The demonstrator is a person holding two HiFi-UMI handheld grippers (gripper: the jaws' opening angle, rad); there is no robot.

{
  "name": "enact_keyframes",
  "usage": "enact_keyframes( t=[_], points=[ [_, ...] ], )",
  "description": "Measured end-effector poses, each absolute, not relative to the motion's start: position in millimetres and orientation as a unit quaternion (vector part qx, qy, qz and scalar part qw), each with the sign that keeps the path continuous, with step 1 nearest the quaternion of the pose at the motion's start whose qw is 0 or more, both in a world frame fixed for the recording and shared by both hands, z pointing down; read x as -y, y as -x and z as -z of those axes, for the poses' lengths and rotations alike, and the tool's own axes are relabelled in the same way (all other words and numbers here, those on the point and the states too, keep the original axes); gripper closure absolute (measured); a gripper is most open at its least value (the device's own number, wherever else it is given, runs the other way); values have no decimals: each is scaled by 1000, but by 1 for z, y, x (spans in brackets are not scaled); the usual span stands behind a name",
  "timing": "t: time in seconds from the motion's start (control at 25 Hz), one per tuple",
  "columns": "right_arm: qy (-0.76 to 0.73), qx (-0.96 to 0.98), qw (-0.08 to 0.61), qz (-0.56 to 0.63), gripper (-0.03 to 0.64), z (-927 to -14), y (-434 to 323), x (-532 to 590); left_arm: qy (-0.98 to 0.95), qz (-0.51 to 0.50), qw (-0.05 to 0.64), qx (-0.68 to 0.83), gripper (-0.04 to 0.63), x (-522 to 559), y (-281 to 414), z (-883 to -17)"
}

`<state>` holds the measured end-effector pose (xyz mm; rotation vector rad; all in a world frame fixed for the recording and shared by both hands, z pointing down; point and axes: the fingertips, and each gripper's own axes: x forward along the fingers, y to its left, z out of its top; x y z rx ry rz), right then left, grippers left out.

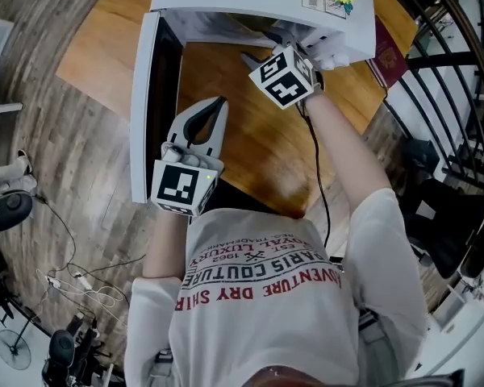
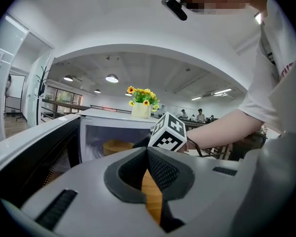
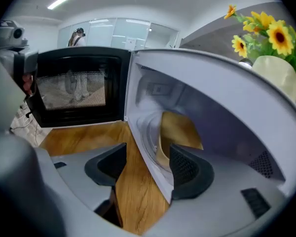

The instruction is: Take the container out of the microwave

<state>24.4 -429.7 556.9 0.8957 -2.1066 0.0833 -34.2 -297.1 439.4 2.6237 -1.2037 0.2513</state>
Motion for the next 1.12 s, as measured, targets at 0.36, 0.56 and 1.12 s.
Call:
enact_keyframes(
  t=[0.36, 0.56, 1.12],
  points=[
    [-343, 810, 475, -33, 395, -587, -22, 464, -892, -80, 145, 421, 583, 296, 43, -448],
    [-333, 788, 518, -20, 489, -597, -20, 470, -892, -80, 153, 417, 583, 290, 40, -451],
    [-307, 795, 523, -7, 574, -592, -18, 454, -891, -90, 155, 418, 583, 283, 43, -452]
  ],
)
